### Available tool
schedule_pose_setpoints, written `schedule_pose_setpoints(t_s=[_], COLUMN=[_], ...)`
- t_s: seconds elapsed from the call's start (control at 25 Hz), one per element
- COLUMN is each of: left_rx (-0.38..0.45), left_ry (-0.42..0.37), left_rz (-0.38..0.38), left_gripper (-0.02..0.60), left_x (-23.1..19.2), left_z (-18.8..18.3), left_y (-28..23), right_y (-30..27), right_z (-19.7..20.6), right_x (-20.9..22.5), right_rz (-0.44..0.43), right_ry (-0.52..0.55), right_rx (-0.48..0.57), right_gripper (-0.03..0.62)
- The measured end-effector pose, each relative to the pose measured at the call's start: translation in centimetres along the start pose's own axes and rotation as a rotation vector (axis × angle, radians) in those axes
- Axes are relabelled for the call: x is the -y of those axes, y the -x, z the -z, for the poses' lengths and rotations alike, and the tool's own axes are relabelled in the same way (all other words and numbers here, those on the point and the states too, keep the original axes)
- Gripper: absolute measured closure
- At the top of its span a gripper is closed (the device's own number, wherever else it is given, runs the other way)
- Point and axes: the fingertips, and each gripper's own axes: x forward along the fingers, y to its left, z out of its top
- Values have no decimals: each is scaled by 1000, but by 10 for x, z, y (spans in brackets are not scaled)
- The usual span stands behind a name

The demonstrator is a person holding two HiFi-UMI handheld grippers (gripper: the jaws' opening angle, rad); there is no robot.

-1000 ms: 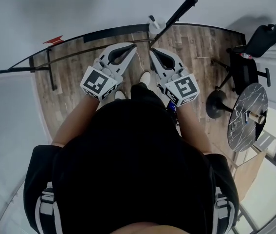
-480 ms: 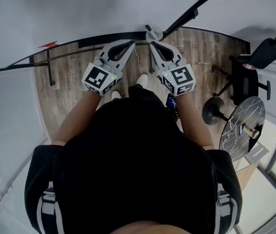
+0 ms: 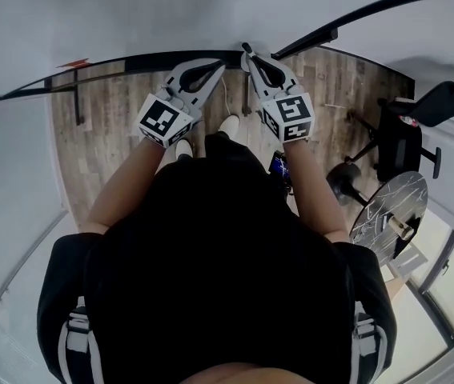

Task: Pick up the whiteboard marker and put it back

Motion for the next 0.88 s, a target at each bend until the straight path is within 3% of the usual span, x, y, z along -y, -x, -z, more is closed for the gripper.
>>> schedule_pose_setpoints(t_s=[0.28,0.88], left_rx=[-9,-13], left_ry=[-23,7], left_rz=[-11,-31], left_gripper=[578,578], left_x=[-6,-15], left_z=[8,20], left_y=[-6,-8], right_y=[-19,-56], right_z=[16,54], right_x=[14,34], right_rz=[41,84], right_ry=[21,63], right_rx=[-41,-164], right_gripper=[566,499])
